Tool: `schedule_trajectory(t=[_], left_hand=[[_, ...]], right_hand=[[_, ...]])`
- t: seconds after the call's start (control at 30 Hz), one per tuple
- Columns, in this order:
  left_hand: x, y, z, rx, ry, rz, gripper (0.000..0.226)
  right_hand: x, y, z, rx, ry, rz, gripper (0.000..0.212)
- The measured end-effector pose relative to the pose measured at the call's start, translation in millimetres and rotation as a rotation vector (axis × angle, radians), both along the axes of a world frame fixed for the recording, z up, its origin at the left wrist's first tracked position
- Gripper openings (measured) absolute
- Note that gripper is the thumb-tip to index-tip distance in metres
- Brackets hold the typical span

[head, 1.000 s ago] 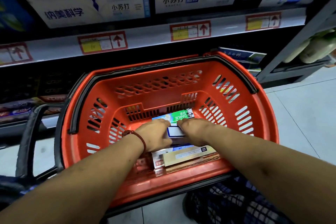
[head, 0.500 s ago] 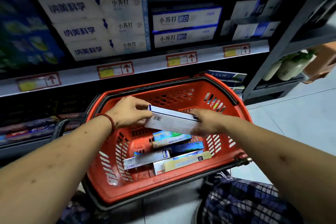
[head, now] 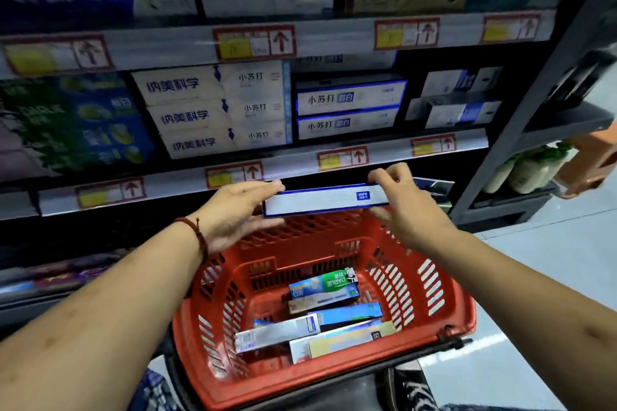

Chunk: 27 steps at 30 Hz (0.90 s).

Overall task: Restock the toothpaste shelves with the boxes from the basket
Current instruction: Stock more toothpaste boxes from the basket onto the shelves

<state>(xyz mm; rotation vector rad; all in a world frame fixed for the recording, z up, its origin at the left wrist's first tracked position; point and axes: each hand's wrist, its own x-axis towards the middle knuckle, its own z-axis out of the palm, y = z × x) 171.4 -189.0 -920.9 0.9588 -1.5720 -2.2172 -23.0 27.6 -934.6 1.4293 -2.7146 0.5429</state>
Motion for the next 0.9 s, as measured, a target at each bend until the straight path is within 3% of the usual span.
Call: schedule_trajectory(t=[0.07,0.13,0.2,0.27,0.43,0.63,0.7,0.9], left_hand=[[-10,5,1,-0.016,0.046,0.061,0.016],[-17,9,4,-0.041,0.082,0.095,0.014],[-25,11,6,-0.099,0.111,0.114,0.026],[-31,11,7,-0.18,0.13,0.139,0.042],[-46,16,9,-0.312,0.147,0.281,0.066],[-67,24,10,-0.369,0.177,0.35,0.044],[-72,24,14,-0.394,0.21,0.358,0.047],[-87,21,33,-0.457,0.272,0.397,0.049]], right_hand=[[-7,-2,3,-0.167,-0.125,-0.071,0.041],[-13,-9,8,-0.402,-0.462,-0.184,0.039],[-16,-19,12,-0.653,-0.785,-0.32,0.033],[-19,-28,15,-0.806,-0.911,-0.467,0.03],[-33,-41,20,-0.987,-1.002,-0.637,0.041],[-50,-44,48,-1.001,-0.858,-0.66,0.019],[-60,-42,56,-0.973,-0.815,-0.621,0.011],[-73,-44,73,-1.005,-0.781,-0.535,0.018]])
